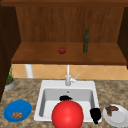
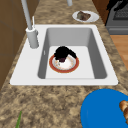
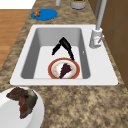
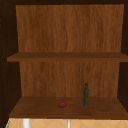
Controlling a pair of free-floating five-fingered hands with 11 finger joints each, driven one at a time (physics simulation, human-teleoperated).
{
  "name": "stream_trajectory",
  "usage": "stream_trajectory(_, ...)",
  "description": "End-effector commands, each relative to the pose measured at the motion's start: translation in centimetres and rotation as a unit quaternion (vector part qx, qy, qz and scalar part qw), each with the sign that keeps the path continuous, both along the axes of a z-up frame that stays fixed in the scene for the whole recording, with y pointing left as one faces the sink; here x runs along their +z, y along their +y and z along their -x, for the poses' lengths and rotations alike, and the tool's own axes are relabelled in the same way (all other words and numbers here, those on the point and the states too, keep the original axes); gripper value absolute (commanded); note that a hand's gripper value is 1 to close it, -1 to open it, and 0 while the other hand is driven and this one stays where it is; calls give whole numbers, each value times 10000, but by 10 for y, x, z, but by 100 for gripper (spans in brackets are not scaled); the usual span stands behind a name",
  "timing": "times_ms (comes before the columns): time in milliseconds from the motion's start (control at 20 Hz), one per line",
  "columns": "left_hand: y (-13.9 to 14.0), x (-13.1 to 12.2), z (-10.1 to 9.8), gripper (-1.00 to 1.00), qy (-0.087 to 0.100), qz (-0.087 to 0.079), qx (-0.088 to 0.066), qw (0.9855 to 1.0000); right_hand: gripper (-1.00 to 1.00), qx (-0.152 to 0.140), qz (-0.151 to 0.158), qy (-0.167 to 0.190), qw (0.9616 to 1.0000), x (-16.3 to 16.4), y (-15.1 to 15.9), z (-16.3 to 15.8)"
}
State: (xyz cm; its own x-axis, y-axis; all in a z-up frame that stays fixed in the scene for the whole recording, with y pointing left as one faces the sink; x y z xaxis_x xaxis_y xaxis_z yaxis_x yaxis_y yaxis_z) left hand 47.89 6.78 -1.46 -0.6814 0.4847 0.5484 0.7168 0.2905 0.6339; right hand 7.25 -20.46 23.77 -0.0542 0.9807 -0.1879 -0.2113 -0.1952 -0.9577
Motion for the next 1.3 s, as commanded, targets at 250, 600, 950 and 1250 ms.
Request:
stream_trajectory(250,46,14,2,-100,4,-410,46,9991,0,0,0,0,10000,0,0,0)
stream_trajectory(600,68,29,0,-100,52,-485,211,9986,0,0,0,0,10000,0,0,0)
stream_trajectory(950,102,48,-1,-100,140,-457,164,9987,0,0,0,0,10000,0,0,0)
stream_trajectory(1250,133,68,-3,-100,75,-564,143,9983,0,0,0,0,10000,0,0,0)
